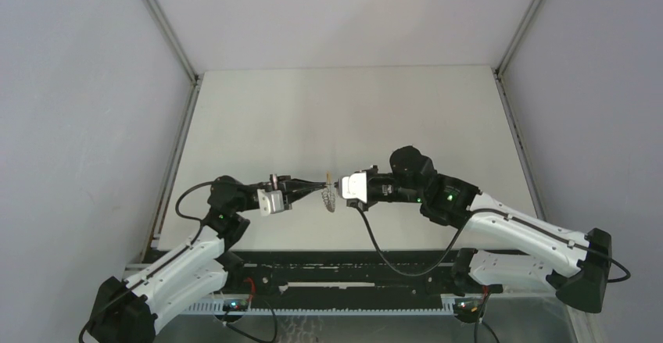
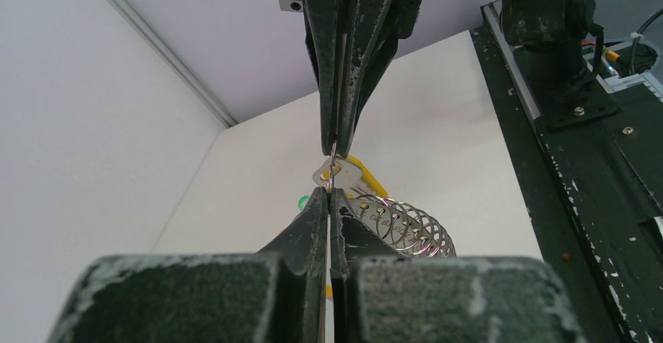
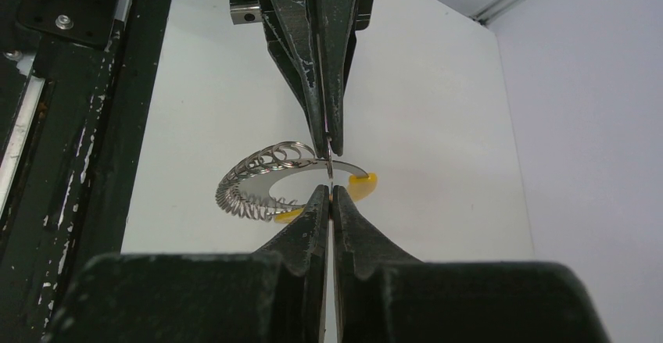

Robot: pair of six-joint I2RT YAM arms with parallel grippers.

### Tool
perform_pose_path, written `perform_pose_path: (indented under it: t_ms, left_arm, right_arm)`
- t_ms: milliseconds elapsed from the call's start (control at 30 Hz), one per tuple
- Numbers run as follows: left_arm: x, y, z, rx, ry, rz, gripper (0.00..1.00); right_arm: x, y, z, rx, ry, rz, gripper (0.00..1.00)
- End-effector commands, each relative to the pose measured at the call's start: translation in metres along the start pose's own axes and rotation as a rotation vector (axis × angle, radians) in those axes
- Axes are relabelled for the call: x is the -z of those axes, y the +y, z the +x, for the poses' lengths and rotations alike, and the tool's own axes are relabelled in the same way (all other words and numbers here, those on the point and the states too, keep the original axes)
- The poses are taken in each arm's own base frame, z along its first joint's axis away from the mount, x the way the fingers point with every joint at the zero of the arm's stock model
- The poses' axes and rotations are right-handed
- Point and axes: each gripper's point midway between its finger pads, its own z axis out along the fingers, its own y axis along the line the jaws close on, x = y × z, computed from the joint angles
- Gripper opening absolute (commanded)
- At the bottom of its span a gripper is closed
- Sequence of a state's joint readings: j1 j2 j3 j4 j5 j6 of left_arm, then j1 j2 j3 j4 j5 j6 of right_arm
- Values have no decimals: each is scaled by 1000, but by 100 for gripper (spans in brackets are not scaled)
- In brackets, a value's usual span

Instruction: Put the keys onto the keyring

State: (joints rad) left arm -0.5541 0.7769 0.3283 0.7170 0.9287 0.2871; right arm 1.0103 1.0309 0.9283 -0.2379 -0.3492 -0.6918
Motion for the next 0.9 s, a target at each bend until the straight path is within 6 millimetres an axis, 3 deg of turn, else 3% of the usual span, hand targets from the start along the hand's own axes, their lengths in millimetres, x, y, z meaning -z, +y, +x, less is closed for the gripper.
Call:
perform_pose_path:
  t_ms: [0,867]
  left_arm:
    - [1,0,-6,-21,-26,-6,0]
    - [0,-1,-7,-19,-27,0,0]
  right_arm:
    - [7,-6,-18,5,-52,28,0]
    - [-2,-6,-21,-4,-71,8,0]
